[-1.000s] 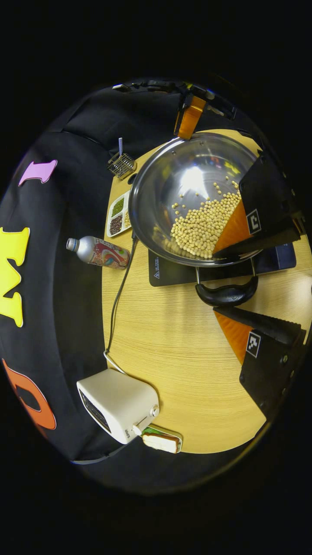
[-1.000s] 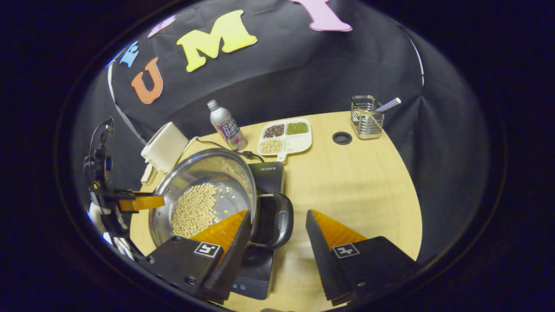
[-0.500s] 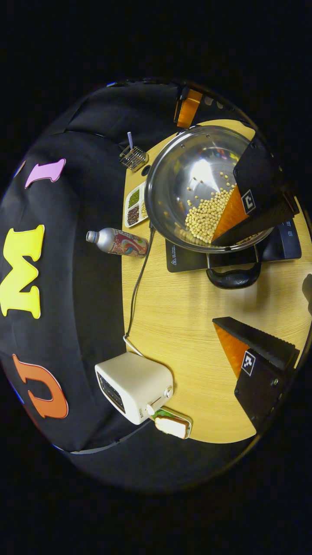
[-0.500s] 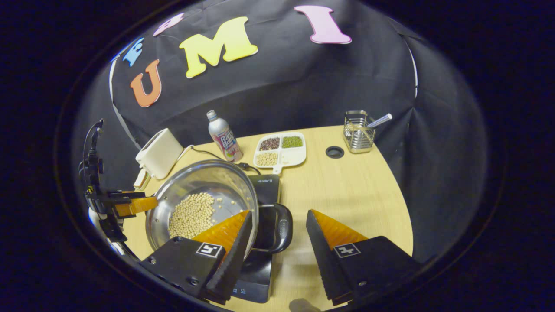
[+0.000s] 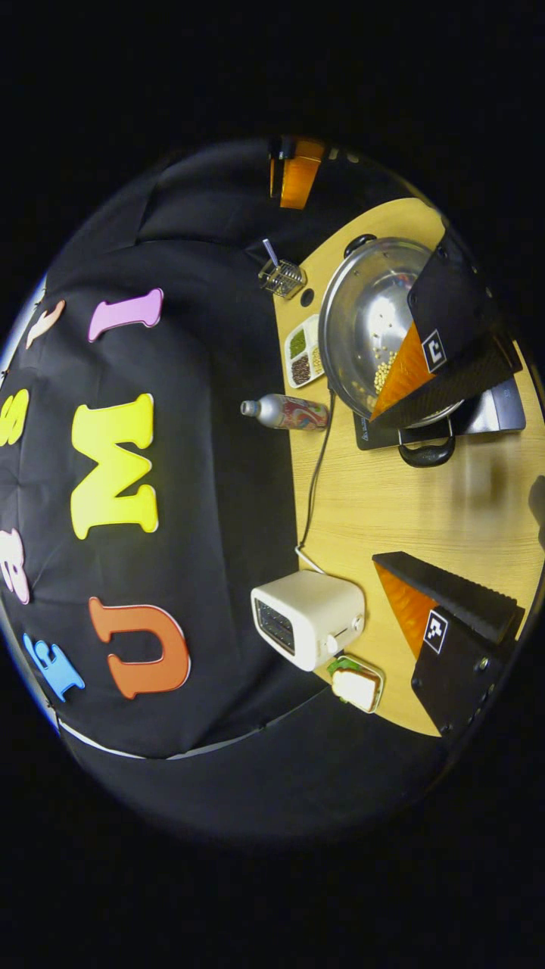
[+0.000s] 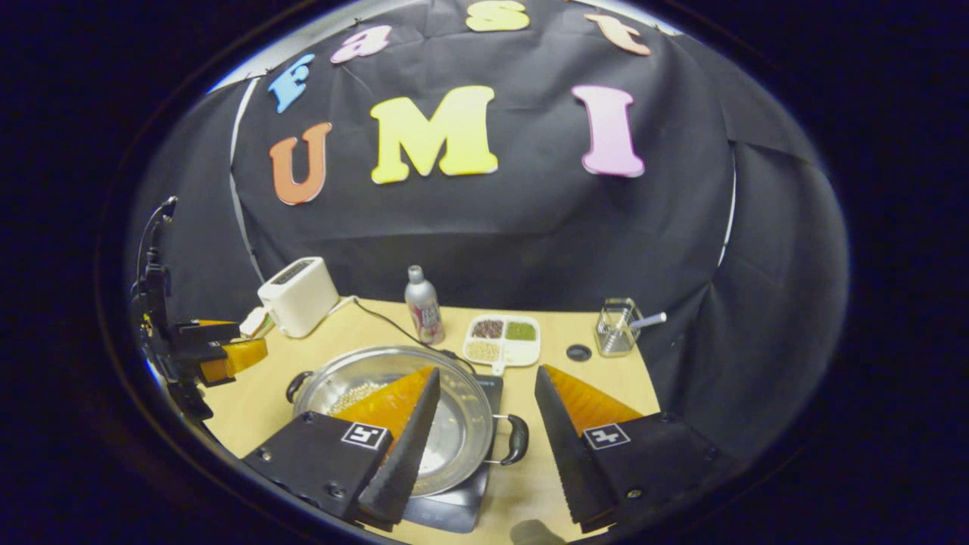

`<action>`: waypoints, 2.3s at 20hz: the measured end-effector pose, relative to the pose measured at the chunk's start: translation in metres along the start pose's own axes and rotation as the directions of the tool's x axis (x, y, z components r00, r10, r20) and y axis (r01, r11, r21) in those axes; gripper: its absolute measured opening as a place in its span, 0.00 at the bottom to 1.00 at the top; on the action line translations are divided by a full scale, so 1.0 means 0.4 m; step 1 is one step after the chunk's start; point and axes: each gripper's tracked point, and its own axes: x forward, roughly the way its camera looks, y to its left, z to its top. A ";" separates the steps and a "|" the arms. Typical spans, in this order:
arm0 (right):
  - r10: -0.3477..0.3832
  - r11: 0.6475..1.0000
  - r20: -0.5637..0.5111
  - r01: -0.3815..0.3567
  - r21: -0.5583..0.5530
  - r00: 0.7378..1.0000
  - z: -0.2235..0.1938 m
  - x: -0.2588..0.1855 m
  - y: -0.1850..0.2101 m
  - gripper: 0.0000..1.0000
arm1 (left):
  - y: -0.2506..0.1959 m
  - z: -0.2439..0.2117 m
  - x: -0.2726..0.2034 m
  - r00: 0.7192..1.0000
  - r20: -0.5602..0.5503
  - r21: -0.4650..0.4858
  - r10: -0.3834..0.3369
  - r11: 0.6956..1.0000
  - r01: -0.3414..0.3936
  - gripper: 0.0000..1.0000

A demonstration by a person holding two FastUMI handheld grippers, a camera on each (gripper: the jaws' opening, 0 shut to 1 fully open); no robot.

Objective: First push the handle of the pot to place it horizontally, then grasp the pot with both hands and set it on the induction cooktop.

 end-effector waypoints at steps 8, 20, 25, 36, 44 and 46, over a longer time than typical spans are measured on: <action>0.013 1.000 0.209 -0.009 -0.021 0.978 0.211 -0.236 0.120 1.00 | 0.100 0.197 -0.273 0.972 0.233 -0.073 0.041 0.997 -0.024 0.98; -0.061 0.998 0.348 0.046 0.049 0.936 0.261 -0.484 0.136 1.00 | 0.177 0.279 -0.552 0.911 0.407 -0.084 0.065 0.996 -0.034 0.97; -0.100 0.994 0.378 0.072 0.088 0.921 0.232 -0.562 0.120 1.00 | 0.206 0.244 -0.616 0.909 0.409 -0.090 0.075 0.995 -0.042 0.97; -0.097 0.993 0.387 0.064 0.097 0.917 0.181 -0.605 0.168 1.00 | 0.221 0.207 -0.639 0.912 0.406 -0.083 0.068 0.996 -0.037 0.97; -0.093 0.994 0.378 0.062 0.094 0.921 0.168 -0.603 0.154 1.00 | 0.209 0.216 -0.657 0.905 0.415 -0.101 0.094 0.993 -0.057 0.97; -0.094 0.994 0.372 0.065 0.088 0.924 0.166 -0.607 0.149 1.00 | 0.199 0.213 -0.660 0.905 0.415 -0.101 0.092 0.993 -0.054 0.97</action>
